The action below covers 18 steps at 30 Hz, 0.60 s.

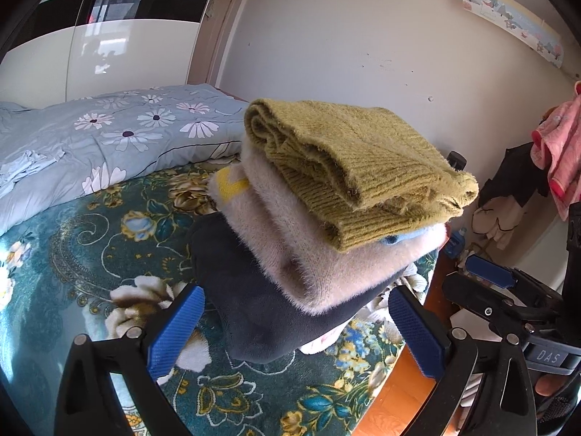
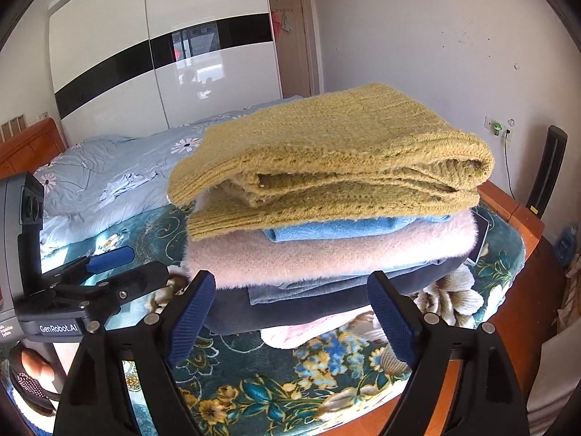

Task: Fold clothes
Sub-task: 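Open both grippers and release the sweater on top of the pile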

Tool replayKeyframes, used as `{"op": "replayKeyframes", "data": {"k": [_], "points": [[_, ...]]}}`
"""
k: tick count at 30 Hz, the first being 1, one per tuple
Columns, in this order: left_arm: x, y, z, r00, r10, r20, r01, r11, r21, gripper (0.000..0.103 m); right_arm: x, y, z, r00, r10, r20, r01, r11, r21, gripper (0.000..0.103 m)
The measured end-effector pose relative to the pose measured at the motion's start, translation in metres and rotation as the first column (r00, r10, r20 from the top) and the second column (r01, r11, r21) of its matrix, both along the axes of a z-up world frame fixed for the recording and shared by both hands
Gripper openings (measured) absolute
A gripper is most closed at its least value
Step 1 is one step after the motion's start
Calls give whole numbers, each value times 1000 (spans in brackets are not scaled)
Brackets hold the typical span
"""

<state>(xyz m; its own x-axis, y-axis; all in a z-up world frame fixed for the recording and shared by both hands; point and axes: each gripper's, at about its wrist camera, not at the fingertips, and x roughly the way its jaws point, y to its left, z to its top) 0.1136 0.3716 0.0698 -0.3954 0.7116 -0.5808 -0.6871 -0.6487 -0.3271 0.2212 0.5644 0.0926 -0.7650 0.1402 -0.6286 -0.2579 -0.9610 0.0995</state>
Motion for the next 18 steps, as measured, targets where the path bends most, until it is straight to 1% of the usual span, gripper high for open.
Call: {"op": "replayKeyframes", "data": {"k": [7, 11, 15, 18], "points": [[9, -8, -2, 999, 2, -36, -2, 1000, -13, 103, 3, -9, -13, 1000, -2, -2, 2, 1000, -26, 87], [13, -14, 0, 998, 7, -56, -7, 1000, -4, 103, 5, -15, -16, 1000, -5, -3, 5, 1000, -26, 87], [14, -20, 0, 999, 10, -48, -10, 1000, 8, 103, 8, -20, -17, 1000, -9, -20, 8, 999, -31, 87], [16, -23, 0, 999, 12, -48, -11, 1000, 5, 103, 9, -24, -16, 1000, -15, -26, 14, 1000, -18, 87]]}}
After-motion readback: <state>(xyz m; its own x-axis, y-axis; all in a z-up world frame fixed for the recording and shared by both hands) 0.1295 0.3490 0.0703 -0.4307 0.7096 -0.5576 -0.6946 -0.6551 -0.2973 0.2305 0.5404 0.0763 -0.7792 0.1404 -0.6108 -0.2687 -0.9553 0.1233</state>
